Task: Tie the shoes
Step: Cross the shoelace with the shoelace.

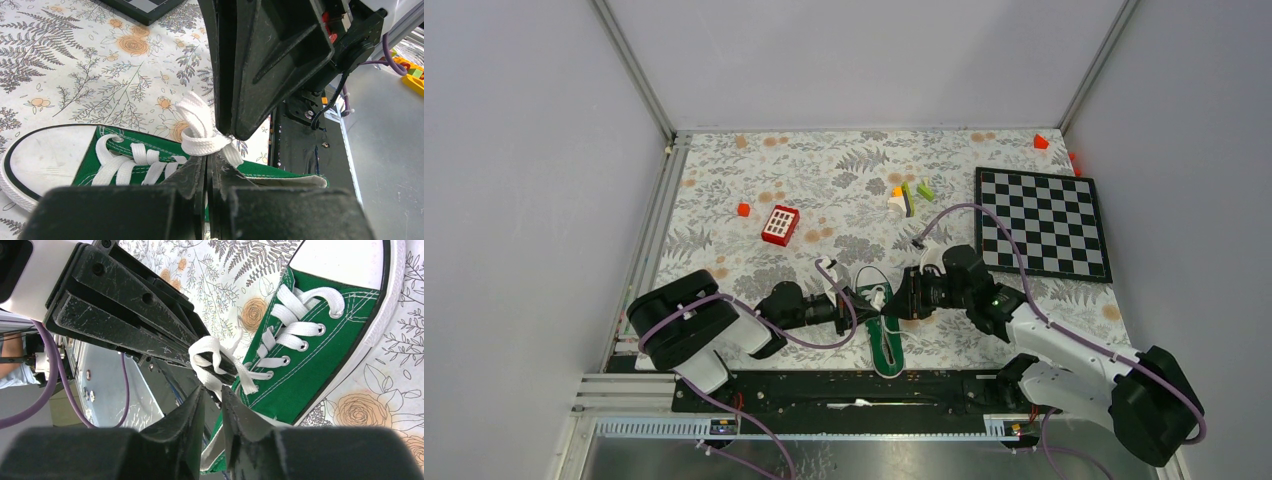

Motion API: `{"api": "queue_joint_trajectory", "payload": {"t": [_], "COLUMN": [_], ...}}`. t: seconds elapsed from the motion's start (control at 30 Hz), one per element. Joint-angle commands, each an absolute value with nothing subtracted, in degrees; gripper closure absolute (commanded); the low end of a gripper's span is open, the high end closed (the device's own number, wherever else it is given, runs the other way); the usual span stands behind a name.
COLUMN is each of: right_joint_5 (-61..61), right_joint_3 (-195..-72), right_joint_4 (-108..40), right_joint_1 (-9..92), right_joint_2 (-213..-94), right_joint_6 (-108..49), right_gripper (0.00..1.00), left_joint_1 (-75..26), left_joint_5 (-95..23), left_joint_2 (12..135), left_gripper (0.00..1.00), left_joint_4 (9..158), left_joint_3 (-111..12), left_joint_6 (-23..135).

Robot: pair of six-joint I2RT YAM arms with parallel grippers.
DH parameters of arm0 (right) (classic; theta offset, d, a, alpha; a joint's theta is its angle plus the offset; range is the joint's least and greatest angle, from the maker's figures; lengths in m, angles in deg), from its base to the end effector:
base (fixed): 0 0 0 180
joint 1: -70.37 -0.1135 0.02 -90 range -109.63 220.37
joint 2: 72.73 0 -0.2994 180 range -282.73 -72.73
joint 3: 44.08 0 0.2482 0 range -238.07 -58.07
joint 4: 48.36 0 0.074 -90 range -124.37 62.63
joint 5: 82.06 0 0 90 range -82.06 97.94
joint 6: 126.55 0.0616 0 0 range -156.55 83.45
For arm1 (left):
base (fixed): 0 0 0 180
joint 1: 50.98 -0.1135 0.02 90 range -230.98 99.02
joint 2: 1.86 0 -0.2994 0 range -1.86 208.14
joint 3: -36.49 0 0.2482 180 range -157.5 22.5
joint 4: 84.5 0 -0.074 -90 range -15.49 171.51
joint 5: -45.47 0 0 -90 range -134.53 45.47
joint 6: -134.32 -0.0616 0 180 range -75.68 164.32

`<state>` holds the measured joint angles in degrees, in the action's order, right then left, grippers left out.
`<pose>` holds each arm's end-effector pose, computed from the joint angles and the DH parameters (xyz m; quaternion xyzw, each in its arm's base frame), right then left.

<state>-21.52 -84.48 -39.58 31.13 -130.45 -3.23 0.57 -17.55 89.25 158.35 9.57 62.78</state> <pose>0.1448 0.1574 0.2366 -0.1767 0.8126 0.4768 0.2849 0.1415 -0.2231 0.1864 0.3543 0.6204 -0.5265 0.4609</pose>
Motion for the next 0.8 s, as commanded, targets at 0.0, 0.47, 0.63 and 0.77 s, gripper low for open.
{"api": "queue_joint_trajectory", "payload": {"t": [0.0,0.47,0.63,0.77], "right_joint_5": [-22.41,-34.32,-39.27,-38.66], "right_joint_3": [-84.89,-84.18,-84.58,-84.31], "right_joint_4": [-41.82,-40.47,-41.25,-42.48], "right_joint_1": [31.55,37.78,37.84,37.85], "right_joint_2": [-130.53,-131.98,-134.90,-135.98], "right_joint_6": [-3.77,-9.95,-12.12,-12.18], "right_gripper": [0.69,0.45,0.43,0.43], "left_joint_1": [0.39,-0.06,-1.15,-1.42], "left_joint_5": [-16.73,-14.93,-11.36,-9.42], "left_joint_2": [87.93,87.58,87.84,88.81], "left_gripper": [1.00,1.00,1.00,1.00], "left_joint_4": [162.72,162.77,162.74,162.46], "left_joint_3": [9.31,9.96,9.27,8.20], "left_joint_6": [62.86,61.85,61.17,61.79]}}
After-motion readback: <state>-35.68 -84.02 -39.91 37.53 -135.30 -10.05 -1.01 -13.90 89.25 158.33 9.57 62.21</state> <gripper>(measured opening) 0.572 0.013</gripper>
